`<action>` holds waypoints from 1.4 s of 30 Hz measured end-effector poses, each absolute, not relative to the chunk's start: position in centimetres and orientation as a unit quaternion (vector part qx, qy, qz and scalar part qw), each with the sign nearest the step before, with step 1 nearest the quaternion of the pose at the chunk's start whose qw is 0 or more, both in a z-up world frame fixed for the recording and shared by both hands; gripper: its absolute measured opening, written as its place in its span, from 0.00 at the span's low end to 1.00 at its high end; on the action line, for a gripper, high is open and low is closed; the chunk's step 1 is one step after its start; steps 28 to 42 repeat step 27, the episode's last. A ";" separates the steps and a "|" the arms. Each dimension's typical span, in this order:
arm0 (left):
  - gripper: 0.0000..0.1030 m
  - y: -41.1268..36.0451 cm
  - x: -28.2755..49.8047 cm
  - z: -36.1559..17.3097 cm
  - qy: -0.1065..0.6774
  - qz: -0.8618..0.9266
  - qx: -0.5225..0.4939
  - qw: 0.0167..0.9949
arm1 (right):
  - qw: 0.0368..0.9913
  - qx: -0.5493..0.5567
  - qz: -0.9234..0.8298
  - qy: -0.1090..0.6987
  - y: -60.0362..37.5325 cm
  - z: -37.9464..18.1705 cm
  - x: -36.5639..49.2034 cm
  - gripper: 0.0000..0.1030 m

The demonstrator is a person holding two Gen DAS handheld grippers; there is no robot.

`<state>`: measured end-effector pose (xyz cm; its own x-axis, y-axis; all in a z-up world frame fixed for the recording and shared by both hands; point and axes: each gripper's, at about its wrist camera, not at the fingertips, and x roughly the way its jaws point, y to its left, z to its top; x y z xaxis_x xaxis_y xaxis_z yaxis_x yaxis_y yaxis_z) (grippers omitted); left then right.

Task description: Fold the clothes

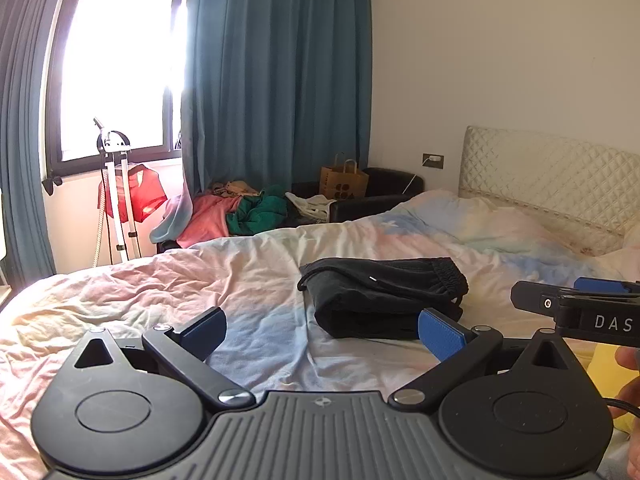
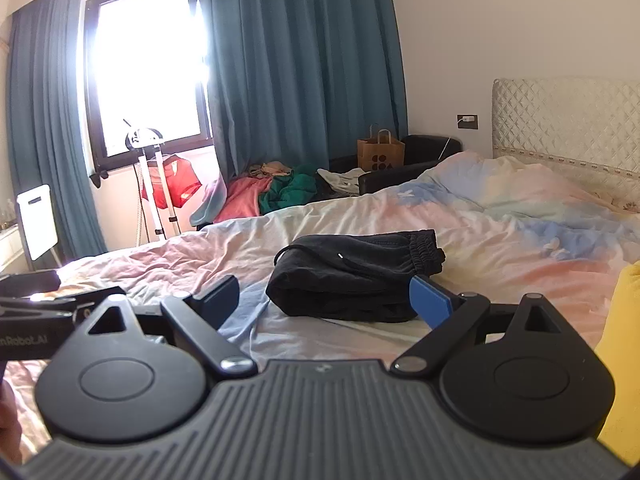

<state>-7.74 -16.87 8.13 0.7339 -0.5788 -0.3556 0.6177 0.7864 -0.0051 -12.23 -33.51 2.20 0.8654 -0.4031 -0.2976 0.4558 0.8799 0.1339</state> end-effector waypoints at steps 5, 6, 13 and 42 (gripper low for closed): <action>1.00 -17.2 -7.7 7.8 0.170 -0.317 0.066 0.931 | 0.959 0.093 -0.236 0.129 -33.3 1.8 -12.5 0.91; 1.00 -17.2 -7.7 7.8 0.169 -0.317 0.066 0.931 | 0.958 0.095 -0.237 0.129 -33.4 1.7 -12.5 0.91; 1.00 -17.3 -7.6 7.7 0.168 -0.312 0.069 0.932 | 0.957 0.094 -0.239 0.133 -33.2 1.5 -12.7 0.91; 1.00 -16.3 -7.4 8.1 0.174 -0.310 0.055 0.933 | 0.957 0.101 -0.236 0.132 -32.4 1.8 -13.0 0.91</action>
